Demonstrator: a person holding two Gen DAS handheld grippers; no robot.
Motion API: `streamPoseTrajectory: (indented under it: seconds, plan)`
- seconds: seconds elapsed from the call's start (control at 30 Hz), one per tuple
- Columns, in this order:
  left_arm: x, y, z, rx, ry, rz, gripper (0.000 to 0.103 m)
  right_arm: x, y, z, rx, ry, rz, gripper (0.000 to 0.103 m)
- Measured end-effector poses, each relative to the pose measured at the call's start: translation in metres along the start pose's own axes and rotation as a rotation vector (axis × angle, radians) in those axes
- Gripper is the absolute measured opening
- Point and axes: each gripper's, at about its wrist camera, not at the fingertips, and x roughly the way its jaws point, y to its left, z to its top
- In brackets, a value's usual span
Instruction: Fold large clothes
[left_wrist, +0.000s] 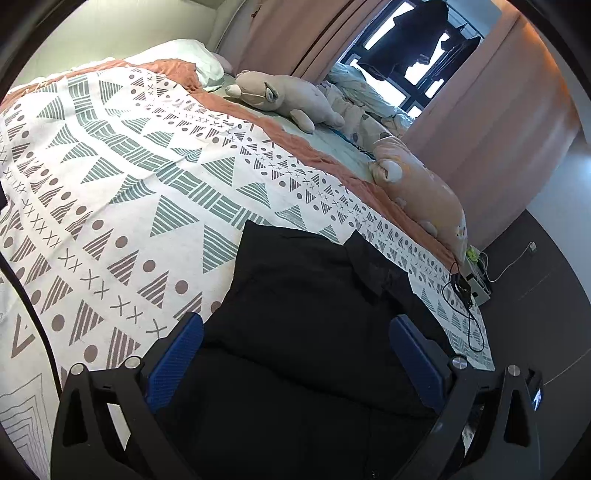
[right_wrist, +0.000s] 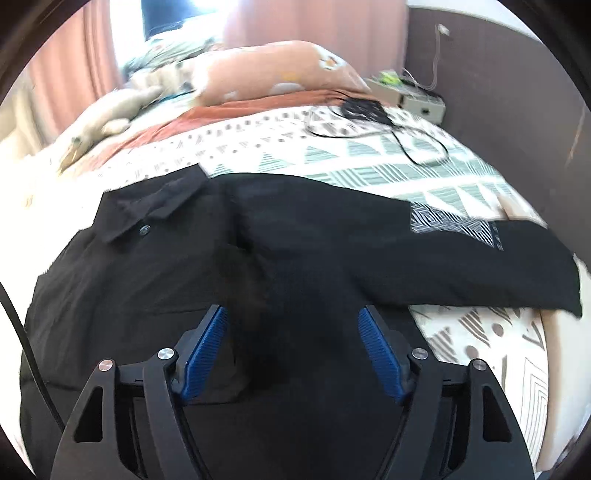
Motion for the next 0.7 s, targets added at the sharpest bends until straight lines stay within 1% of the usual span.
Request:
streamPoseTrajectory:
  seconds: [0.13, 0.2, 0.27, 0.3, 0.33, 0.37, 0.4, 0.5, 0.57, 0.63, 0.7]
  plan:
    - [0.004, -0.007, -0.004, 0.021, 0.009, 0.005, 0.103, -0.004, -0.045, -0.007, 0.131, 0.034, 0.064, 0.073]
    - [0.006, -0.01, -0.006, 0.025, 0.015, 0.005, 0.103, -0.008, -0.059, -0.006, 0.168, 0.035, 0.086, 0.073]
    - [0.008, -0.013, -0.008, 0.035, 0.019, 0.005, 0.103, -0.008, -0.067, -0.006, 0.213, 0.065, 0.171, 0.073]
    - [0.007, -0.013, -0.008, 0.042, 0.019, 0.009, 0.103, -0.005, -0.07, -0.009, 0.246, 0.082, 0.213, 0.068]
    - [0.008, -0.015, -0.009, 0.051, 0.018, 0.014, 0.103, -0.001, -0.072, -0.014, 0.281, 0.107, 0.245, 0.049]
    - [0.008, -0.016, -0.009, 0.063, 0.018, 0.021, 0.103, 0.005, -0.072, -0.017, 0.305, 0.133, 0.267, 0.042]
    - [0.008, -0.017, -0.01, 0.072, 0.017, 0.026, 0.103, 0.012, -0.071, -0.02, 0.328, 0.159, 0.294, 0.04]
    - [0.011, -0.016, -0.011, 0.076, 0.023, 0.031, 0.103, 0.031, -0.074, -0.02, 0.352, 0.196, 0.341, 0.024]
    - [0.014, -0.016, -0.012, 0.075, 0.029, 0.034, 0.103, 0.047, -0.08, -0.016, 0.364, 0.215, 0.357, 0.023]
    - [0.017, -0.017, -0.013, 0.084, 0.035, 0.043, 0.103, 0.067, -0.09, -0.012, 0.42, 0.243, 0.39, 0.019]
    - [0.018, -0.017, -0.014, 0.083, 0.037, 0.047, 0.103, 0.076, -0.096, -0.008, 0.451, 0.235, 0.403, 0.019]
